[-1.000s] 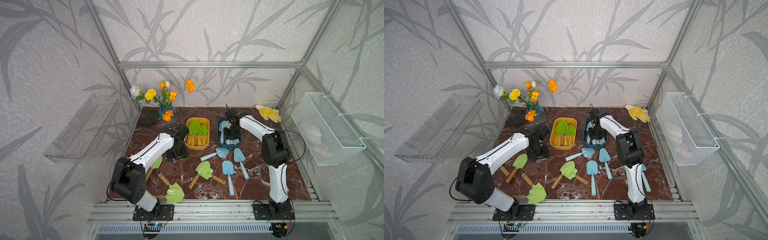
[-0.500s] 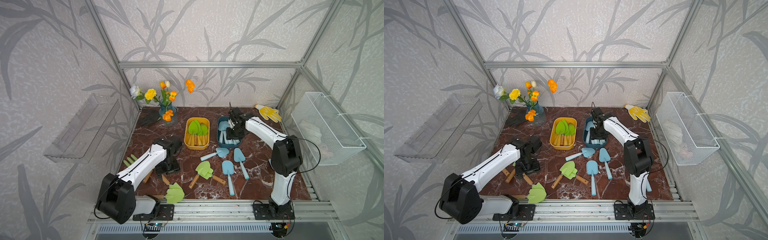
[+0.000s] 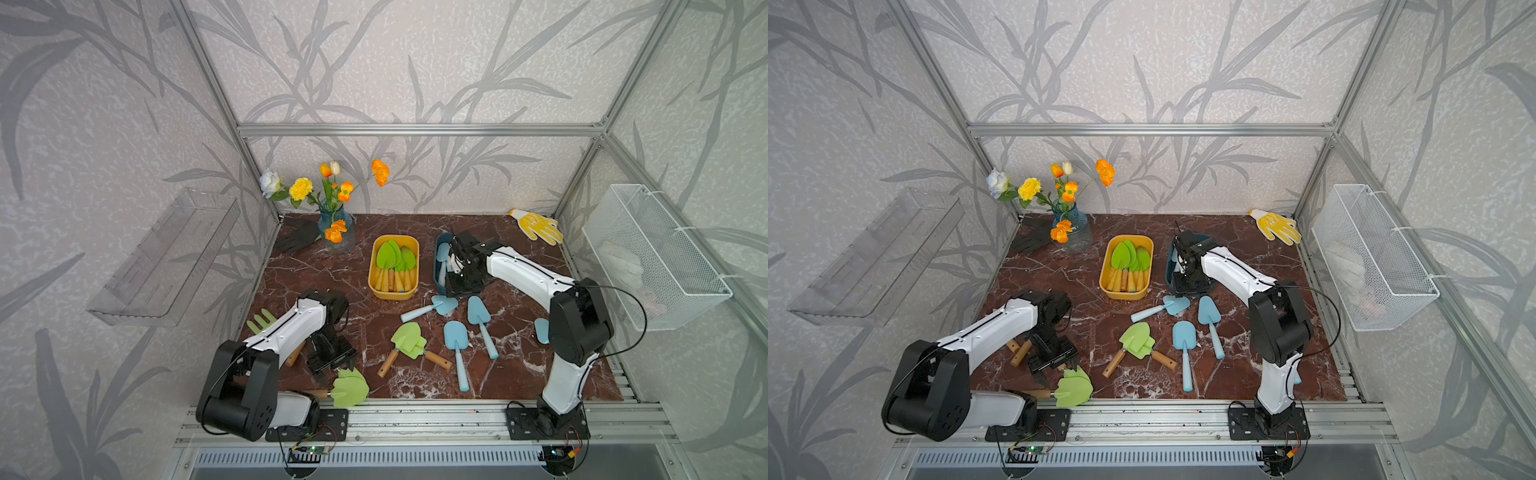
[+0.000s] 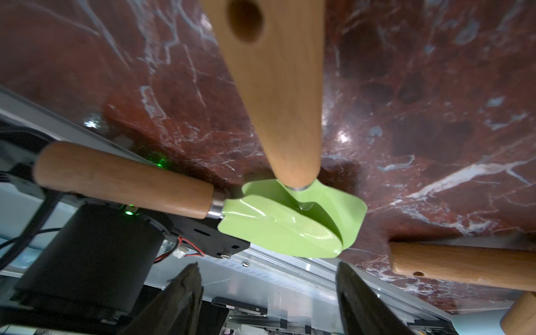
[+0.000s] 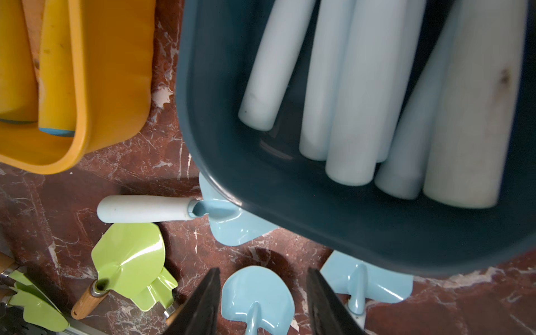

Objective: Sort the small shovels by color and place them into the storage box
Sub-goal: Place the shovel in the storage box, then adjust the shovel at the center of the board.

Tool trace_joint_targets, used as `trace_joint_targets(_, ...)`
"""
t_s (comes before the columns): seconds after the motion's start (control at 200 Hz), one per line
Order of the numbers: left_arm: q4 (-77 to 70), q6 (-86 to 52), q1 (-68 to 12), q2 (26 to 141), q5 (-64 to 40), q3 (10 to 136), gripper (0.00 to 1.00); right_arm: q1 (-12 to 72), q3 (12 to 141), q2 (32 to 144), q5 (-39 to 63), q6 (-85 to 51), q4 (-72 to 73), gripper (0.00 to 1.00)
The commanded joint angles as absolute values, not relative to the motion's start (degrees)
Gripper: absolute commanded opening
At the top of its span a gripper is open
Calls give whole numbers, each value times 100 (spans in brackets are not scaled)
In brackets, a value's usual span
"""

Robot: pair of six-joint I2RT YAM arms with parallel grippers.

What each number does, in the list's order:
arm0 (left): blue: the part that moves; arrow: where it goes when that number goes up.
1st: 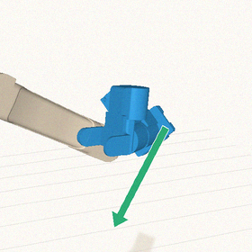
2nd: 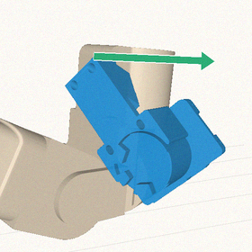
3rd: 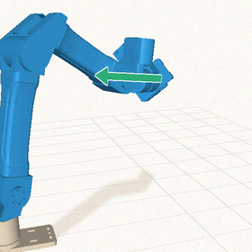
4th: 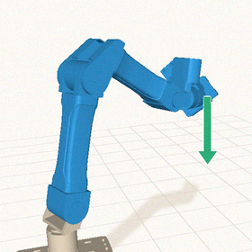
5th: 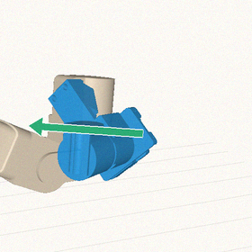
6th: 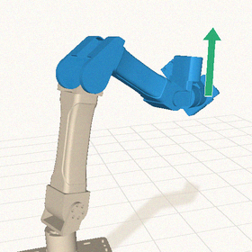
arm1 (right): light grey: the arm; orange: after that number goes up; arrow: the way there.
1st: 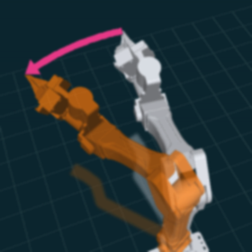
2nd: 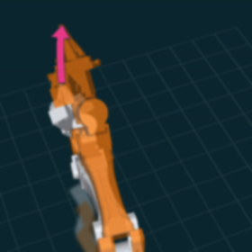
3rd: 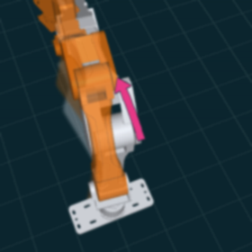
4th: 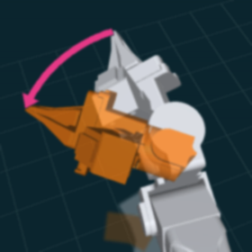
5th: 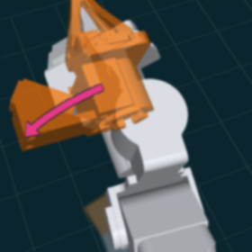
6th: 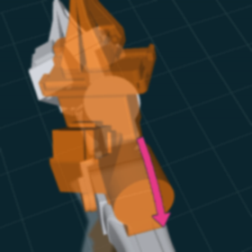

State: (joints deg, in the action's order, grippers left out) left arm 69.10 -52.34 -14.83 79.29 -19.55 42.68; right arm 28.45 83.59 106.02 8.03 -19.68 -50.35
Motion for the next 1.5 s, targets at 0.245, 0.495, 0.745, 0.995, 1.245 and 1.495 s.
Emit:
trace_joint_targets(0.245,6292,-5535,-1424,8211,-2154,3963,73,2819,8050,10259,903,-1874,-4808,49)
trace_joint_targets(0.495,5739,-5424,-1327,8702,-1230,4258,73,2821,8074,10209,989,-1846,-4814,49)
trace_joint_targets(0.745,5229,-5352,-1285,9520,-495,4914,73,2810,8060,10019,861,-1836,-4863,49)
trace_joint_targets(0.995,4707,-5360,-1130,10293,-230,5617,72,2778,8068,9896,795,-1850,-4905,49)
trace_joint_targets(1.245,4990,-5237,-1103,9661,-62,6417,73,3160,8132,9651,1209,-1354,-4870,48)
trace_joint_targets(1.495,5632,-5115,-973,8085,1367,7185,73,5011,8182,9747,1752,-892,-4930,48)
